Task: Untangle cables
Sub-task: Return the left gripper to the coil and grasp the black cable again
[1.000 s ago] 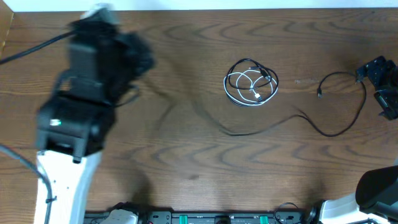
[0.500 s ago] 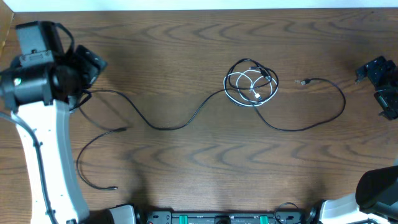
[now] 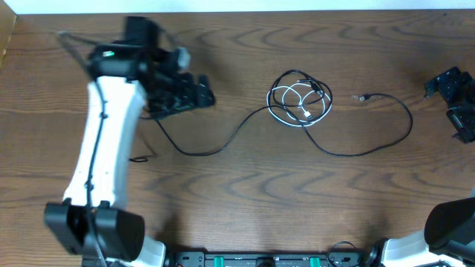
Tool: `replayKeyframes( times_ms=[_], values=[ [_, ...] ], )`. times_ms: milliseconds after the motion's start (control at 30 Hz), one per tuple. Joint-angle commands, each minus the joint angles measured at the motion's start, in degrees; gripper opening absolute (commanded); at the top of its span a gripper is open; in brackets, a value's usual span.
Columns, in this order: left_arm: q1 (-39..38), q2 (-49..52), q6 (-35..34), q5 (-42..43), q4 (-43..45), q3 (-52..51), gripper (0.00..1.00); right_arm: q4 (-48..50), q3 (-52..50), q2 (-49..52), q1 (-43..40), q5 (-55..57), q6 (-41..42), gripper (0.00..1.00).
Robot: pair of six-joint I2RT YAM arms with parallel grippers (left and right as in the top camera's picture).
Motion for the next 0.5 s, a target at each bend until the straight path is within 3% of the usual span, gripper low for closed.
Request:
replayKeyframes(
  times_ms=[0, 467],
  values=[
    [-5.3, 4.1, 4.0, -9.9, 0.3, -0.7, 0.97, -0.1, -0.1, 0.0, 0.1, 0.3, 0.7, 0.99],
    [-18.0, 20.5, 6.3, -10.7, 12.1, -0.7, 0.97, -0.1, -0.1, 0.0, 0.1, 0.3, 0.7, 0.99]
  ],
)
